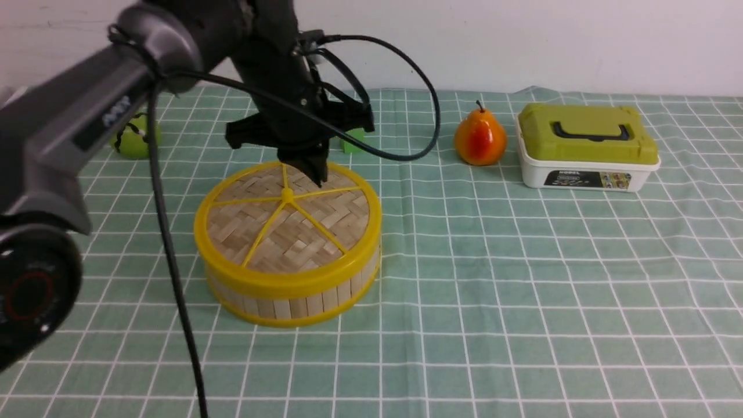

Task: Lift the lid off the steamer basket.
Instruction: Use the left arm to lift the lid of the steamer

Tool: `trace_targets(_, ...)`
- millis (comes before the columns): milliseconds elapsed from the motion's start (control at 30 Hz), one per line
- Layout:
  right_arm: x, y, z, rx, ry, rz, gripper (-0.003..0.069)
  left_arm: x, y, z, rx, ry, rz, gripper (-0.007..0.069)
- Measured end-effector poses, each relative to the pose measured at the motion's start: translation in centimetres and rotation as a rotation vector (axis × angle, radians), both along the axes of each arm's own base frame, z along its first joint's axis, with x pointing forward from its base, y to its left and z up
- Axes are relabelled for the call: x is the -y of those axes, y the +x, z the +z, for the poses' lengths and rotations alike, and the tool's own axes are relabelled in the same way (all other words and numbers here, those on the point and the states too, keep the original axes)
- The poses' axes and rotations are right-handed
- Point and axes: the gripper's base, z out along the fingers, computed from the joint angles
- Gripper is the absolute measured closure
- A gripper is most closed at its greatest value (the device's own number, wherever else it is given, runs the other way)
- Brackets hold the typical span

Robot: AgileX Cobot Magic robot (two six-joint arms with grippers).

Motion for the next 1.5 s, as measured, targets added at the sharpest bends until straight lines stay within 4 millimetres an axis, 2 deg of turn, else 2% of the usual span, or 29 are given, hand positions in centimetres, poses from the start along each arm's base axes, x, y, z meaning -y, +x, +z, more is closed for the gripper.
trace_targets(133, 0.0, 0.0, 0.0, 0.0, 0.0, 0.0, 0.0418, -0.2, -0.4, 1.2, 0.029, 0.01, 0.0, 0.0518)
trace_targets(200, 0.0, 0.0, 0.0, 0.0, 0.0, 0.0, 0.0418, -0.8, -1.3, 2.4, 0.049, 0.027, 0.004, 0.0476)
trace_targets(233, 0.0, 0.0, 0.0, 0.0, 0.0, 0.0, 0.0418, -1.0, -1.4, 2.3, 0.045, 0.036, 0.005, 0.0466)
trace_targets(300, 0.0, 0.0, 0.0, 0.0, 0.0, 0.0, 0.0418, -2.1, -3.2, 3.6, 0.048, 0.067, 0.011, 0.0403)
trace_targets(433, 0.0, 0.0, 0.0, 0.0, 0.0, 0.0, 0.0418, -2.8, -4.2, 4.3, 0.058, 0.091, 0.033, 0.0339)
trace_targets(533, 0.0, 0.0, 0.0, 0.0, 0.0, 0.0, 0.0418, -2.9, -3.8, 3.5, 0.049, 0.12, 0.045, 0.0322)
trace_targets(700, 0.0, 0.0, 0.0, 0.0, 0.0, 0.0, 0.0418, -2.4, -2.1, -0.6, -0.027, 0.18, 0.045, 0.0317)
trace_targets(867, 0.0, 0.0, 0.0, 0.0, 0.0, 0.0, 0.0418, -2.3, -1.2, -2.6, -0.047, 0.218, 0.054, 0.0317)
trace_targets(1033, 0.0, 0.0, 0.0, 0.0, 0.0, 0.0, 0.0418, -2.2, -0.5, -3.3, -0.01, 0.234, 0.054, 0.0317)
trace_targets(1500, 0.0, 0.0, 0.0, 0.0, 0.0, 0.0, 0.0418, -2.0, 0.1, -3.6, 0.039, 0.213, 0.05, 0.0317)
